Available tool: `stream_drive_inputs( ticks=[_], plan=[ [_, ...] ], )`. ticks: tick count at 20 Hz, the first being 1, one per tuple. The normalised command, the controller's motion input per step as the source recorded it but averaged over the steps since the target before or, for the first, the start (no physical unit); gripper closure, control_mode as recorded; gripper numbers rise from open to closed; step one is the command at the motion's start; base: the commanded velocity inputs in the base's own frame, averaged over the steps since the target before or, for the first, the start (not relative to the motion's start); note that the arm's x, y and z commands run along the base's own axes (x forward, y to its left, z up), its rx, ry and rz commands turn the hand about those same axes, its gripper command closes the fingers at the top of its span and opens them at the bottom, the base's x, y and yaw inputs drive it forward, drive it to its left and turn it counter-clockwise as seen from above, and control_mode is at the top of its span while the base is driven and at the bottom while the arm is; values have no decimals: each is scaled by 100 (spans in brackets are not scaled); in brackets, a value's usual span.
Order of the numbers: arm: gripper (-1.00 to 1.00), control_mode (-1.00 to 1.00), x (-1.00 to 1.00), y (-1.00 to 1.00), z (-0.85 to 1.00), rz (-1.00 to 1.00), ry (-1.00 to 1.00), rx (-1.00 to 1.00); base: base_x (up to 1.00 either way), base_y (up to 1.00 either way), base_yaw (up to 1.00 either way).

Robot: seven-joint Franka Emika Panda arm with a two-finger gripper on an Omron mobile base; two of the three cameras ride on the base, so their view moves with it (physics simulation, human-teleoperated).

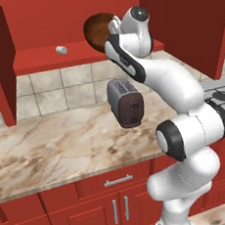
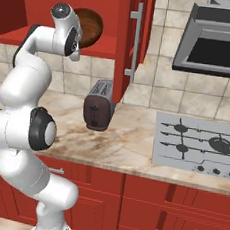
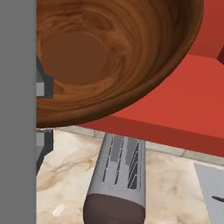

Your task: Pick the mug and place it in the sink. Pick the bowl and place it in the open cabinet and then close the cabinet.

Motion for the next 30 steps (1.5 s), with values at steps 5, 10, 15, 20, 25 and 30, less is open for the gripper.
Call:
stream_drive_inputs(
  ticks=[5,10,15,20,25,30],
  plan=[
    [100,-100,74,0,0,0,0,0,0,0,0],
    [100,-100,59,0,0,0,0,0,0,0,0],
    [100,-100,35,0,0,0,0,0,0,0,0],
    [-100,-100,20,8,0,0,0,0,0,0,0],
    [-100,-100,4,0,0,0,0,0,0,0,0],
    [-100,-100,0,0,8,0,-1,0,0,0,0]
  ],
)
